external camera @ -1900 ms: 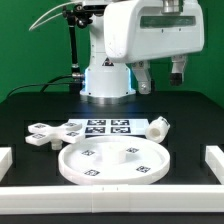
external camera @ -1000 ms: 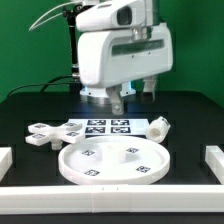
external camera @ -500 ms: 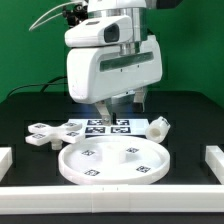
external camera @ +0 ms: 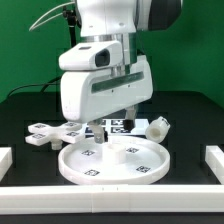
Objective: Assemble round table
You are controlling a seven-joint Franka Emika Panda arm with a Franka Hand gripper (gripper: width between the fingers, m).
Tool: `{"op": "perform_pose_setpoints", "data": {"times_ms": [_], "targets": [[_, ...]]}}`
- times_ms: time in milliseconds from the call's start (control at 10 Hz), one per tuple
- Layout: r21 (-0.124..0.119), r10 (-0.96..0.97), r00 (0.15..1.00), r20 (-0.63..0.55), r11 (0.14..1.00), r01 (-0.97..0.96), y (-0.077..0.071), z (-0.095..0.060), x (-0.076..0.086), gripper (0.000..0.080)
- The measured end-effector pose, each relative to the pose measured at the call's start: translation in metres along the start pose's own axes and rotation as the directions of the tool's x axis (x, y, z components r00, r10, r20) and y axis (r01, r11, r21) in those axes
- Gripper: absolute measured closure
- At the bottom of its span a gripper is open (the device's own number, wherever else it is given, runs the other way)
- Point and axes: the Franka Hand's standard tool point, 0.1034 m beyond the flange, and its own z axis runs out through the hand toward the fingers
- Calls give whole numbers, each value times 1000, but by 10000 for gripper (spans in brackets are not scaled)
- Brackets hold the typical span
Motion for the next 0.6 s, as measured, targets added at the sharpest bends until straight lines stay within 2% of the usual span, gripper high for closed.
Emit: {"op": "perform_pose_setpoints", "data": {"times_ms": [200, 600], "targets": [[14, 4, 1000, 9, 1000, -4, -3, 9, -4, 150], [27, 5, 1000, 18, 1000, -5, -7, 18, -7, 150]]}}
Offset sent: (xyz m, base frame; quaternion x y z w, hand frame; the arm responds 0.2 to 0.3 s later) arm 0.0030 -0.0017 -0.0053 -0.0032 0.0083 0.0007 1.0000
